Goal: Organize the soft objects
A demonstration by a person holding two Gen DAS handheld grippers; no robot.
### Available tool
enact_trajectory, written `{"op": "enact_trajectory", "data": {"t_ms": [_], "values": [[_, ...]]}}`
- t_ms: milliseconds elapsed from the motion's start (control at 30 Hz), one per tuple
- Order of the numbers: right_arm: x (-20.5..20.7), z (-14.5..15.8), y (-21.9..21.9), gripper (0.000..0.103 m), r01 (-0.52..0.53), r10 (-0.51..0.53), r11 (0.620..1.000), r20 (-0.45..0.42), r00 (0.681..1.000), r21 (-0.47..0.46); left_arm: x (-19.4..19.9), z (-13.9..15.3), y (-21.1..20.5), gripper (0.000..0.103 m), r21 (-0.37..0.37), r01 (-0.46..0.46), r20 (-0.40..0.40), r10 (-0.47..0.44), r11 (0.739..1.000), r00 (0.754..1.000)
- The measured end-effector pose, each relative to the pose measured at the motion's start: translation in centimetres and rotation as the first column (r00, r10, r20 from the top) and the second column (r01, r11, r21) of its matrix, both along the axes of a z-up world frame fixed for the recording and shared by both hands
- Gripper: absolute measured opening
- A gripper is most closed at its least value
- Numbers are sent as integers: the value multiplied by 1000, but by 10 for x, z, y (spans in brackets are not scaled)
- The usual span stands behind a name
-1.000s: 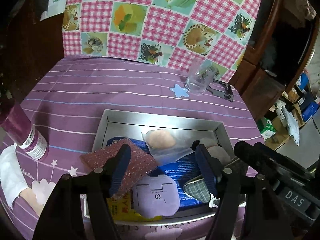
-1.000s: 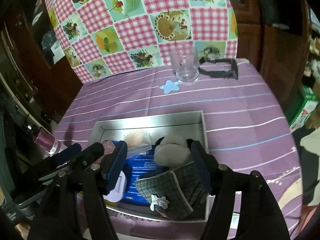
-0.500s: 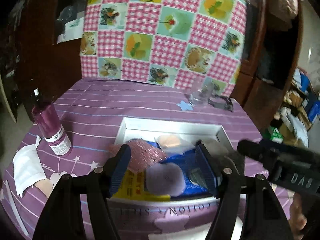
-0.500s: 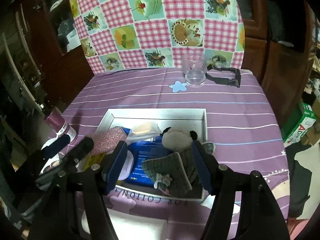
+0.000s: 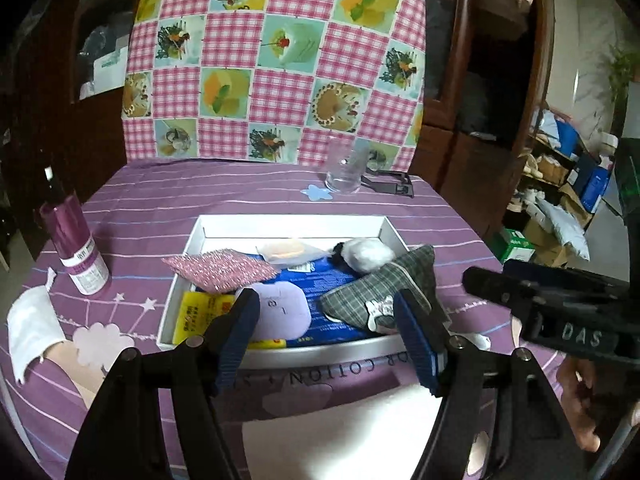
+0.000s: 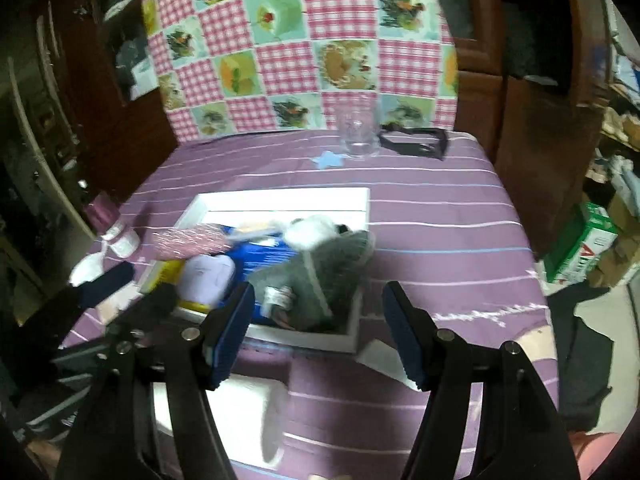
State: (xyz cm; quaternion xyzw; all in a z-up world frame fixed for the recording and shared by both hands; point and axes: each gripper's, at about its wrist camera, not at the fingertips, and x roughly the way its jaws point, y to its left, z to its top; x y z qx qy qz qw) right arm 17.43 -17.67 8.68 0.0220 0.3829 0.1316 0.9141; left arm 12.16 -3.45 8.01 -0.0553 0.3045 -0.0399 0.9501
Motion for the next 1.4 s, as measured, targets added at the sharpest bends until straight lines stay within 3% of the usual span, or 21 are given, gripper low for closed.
{"op": "enact_trajectory", "data": {"t_ms": [233,633,767,1000,1200,1400], "values": [[-9,-11,-24,67,53,-53,998,9,999,20,-2,-13,-4,70,-26,54,-38,-55,998,998],[-5,-22,-56,67,103,-96,992,-88,991,75,6,-23,-26,70,1,148,-94,-147,989,985],[0,-27,-77,67,160,-146,979,-118,982,125,4,-24,-41,70,44,180,-106,-174,983,979],[11,-45,-82,67,163,-130,971,-185,974,176,1,-27,-62,70,99,213,-119,-201,972,972],[22,-71,-61,66,151,-136,987,-200,970,58,5,-31,-61,70,107,206,-137,-190,973,972],[25,-83,-52,66,122,-120,993,-194,974,-2,5,-33,-51,70,79,197,-146,-184,977,972]]}}
